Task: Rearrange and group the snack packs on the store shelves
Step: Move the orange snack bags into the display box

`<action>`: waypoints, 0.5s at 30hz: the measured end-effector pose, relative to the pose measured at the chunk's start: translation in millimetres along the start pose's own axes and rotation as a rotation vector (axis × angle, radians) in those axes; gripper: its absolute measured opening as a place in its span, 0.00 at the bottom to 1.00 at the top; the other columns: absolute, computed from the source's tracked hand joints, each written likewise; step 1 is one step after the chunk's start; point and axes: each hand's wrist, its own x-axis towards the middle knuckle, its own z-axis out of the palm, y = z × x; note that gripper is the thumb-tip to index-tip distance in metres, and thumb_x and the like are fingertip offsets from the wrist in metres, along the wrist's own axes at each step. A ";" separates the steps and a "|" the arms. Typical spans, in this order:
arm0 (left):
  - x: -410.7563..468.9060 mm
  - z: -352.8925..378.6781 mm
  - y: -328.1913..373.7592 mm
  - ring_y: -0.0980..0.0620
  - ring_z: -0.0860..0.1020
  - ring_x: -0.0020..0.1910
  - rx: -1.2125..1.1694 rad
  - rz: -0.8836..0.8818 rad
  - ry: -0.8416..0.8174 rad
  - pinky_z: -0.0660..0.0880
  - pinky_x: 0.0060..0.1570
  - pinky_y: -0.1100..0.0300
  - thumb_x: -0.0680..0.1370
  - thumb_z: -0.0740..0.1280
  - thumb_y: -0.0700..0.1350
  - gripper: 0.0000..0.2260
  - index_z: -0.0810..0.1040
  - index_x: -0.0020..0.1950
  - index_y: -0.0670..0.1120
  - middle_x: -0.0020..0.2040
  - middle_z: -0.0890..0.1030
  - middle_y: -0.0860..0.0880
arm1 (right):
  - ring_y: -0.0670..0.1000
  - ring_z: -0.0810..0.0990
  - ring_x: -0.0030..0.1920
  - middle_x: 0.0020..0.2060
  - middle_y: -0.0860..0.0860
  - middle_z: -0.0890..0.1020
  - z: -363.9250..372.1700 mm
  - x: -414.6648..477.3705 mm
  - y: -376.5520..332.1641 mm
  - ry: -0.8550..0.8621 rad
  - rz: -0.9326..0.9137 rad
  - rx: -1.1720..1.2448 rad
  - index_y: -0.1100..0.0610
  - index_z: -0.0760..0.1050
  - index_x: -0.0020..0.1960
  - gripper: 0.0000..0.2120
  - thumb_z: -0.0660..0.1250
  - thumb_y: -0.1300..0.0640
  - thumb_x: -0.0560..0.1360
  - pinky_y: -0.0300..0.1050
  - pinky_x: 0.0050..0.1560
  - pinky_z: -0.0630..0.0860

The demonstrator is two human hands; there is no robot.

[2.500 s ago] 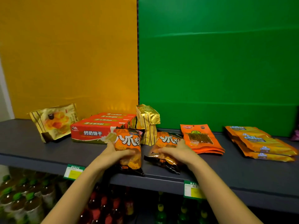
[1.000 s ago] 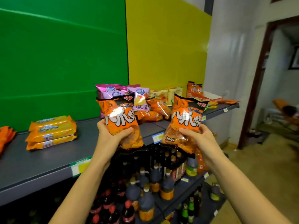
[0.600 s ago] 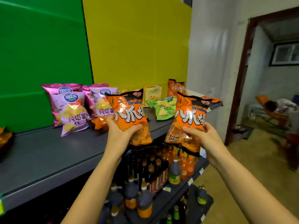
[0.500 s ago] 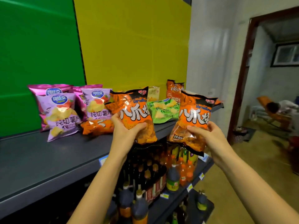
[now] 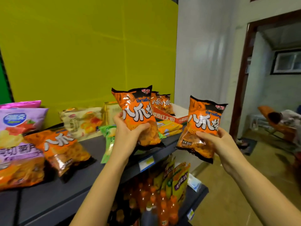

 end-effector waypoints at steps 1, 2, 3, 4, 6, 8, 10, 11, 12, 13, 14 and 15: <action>5.3 11.7 -3.8 0.59 0.75 0.52 0.006 -0.003 -0.001 0.75 0.49 0.60 0.68 0.74 0.43 0.32 0.56 0.62 0.54 0.53 0.74 0.59 | 0.49 0.82 0.47 0.53 0.52 0.81 -9.4 13.0 1.7 -0.003 0.001 0.009 0.57 0.69 0.62 0.26 0.73 0.60 0.66 0.38 0.36 0.76; 10.5 23.1 -7.0 0.57 0.76 0.54 0.017 -0.003 0.005 0.75 0.53 0.57 0.68 0.74 0.43 0.32 0.57 0.63 0.53 0.54 0.75 0.58 | 0.49 0.82 0.47 0.52 0.52 0.82 -18.7 26.3 3.1 -0.010 -0.001 0.019 0.57 0.70 0.62 0.25 0.73 0.60 0.66 0.37 0.35 0.77; 15.8 34.8 -10.2 0.54 0.76 0.56 0.031 -0.002 0.015 0.74 0.56 0.54 0.68 0.74 0.43 0.33 0.57 0.64 0.52 0.56 0.75 0.55 | 0.48 0.82 0.46 0.52 0.51 0.82 -28.0 40.1 4.1 -0.019 -0.003 0.028 0.57 0.70 0.61 0.25 0.73 0.60 0.66 0.35 0.32 0.77; 20.5 46.2 -13.1 0.51 0.76 0.57 0.046 0.000 0.029 0.73 0.59 0.51 0.68 0.74 0.43 0.33 0.57 0.66 0.51 0.58 0.75 0.52 | 0.48 0.82 0.46 0.51 0.51 0.82 -37.1 54.2 5.0 -0.030 -0.007 0.034 0.56 0.70 0.60 0.24 0.73 0.60 0.66 0.33 0.30 0.77; 29.6 70.4 -18.8 0.49 0.75 0.58 0.066 0.000 0.061 0.73 0.61 0.48 0.68 0.74 0.44 0.34 0.57 0.67 0.51 0.61 0.74 0.49 | 0.47 0.82 0.45 0.49 0.49 0.82 -55.7 83.3 6.9 -0.061 -0.021 0.036 0.52 0.72 0.55 0.19 0.73 0.61 0.66 0.32 0.29 0.77; 37.8 96.2 -24.3 0.48 0.75 0.58 0.079 -0.002 0.090 0.74 0.60 0.47 0.69 0.73 0.45 0.34 0.57 0.67 0.52 0.62 0.74 0.48 | 0.46 0.82 0.44 0.48 0.47 0.81 -74.8 112.0 9.0 -0.098 -0.026 0.041 0.50 0.72 0.52 0.18 0.73 0.60 0.66 0.32 0.28 0.76; 46.1 123.3 -29.0 0.49 0.76 0.57 0.082 -0.002 0.127 0.74 0.60 0.47 0.70 0.72 0.44 0.31 0.57 0.66 0.52 0.61 0.74 0.48 | 0.46 0.82 0.43 0.47 0.47 0.81 -93.8 138.9 10.2 -0.134 -0.021 0.038 0.52 0.71 0.55 0.21 0.73 0.60 0.66 0.31 0.28 0.76; 50.8 137.7 -30.7 0.49 0.76 0.56 0.079 -0.002 0.147 0.74 0.59 0.47 0.71 0.70 0.43 0.28 0.58 0.65 0.52 0.60 0.75 0.48 | 0.46 0.82 0.43 0.46 0.46 0.81 -102.9 151.6 9.9 -0.150 -0.017 0.037 0.53 0.70 0.57 0.21 0.73 0.60 0.66 0.31 0.28 0.76; 55.3 151.7 -31.8 0.50 0.77 0.55 0.077 -0.004 0.164 0.75 0.59 0.47 0.72 0.69 0.43 0.26 0.58 0.63 0.52 0.59 0.75 0.49 | 0.46 0.82 0.43 0.46 0.46 0.81 -111.9 163.9 9.3 -0.165 -0.012 0.035 0.53 0.70 0.57 0.22 0.73 0.60 0.66 0.31 0.27 0.76; 59.7 164.9 -32.9 0.51 0.77 0.54 0.076 -0.009 0.178 0.75 0.58 0.47 0.72 0.68 0.44 0.25 0.58 0.62 0.52 0.58 0.75 0.49 | 0.46 0.82 0.43 0.46 0.46 0.81 -120.4 175.8 8.7 -0.182 -0.008 0.031 0.53 0.70 0.57 0.22 0.73 0.60 0.67 0.31 0.27 0.76; 63.9 177.0 -34.1 0.51 0.77 0.54 0.075 -0.013 0.192 0.75 0.59 0.46 0.71 0.68 0.45 0.25 0.58 0.61 0.52 0.57 0.75 0.50 | 0.46 0.82 0.44 0.47 0.46 0.81 -128.2 187.6 8.4 -0.201 -0.007 0.030 0.53 0.70 0.57 0.21 0.73 0.60 0.67 0.31 0.28 0.76; 68.5 187.9 -36.0 0.50 0.77 0.55 0.074 -0.014 0.204 0.75 0.59 0.45 0.70 0.68 0.45 0.25 0.58 0.61 0.52 0.56 0.75 0.51 | 0.46 0.82 0.44 0.47 0.47 0.81 -135.3 199.5 8.6 -0.223 -0.007 0.029 0.53 0.70 0.56 0.20 0.73 0.60 0.67 0.31 0.28 0.76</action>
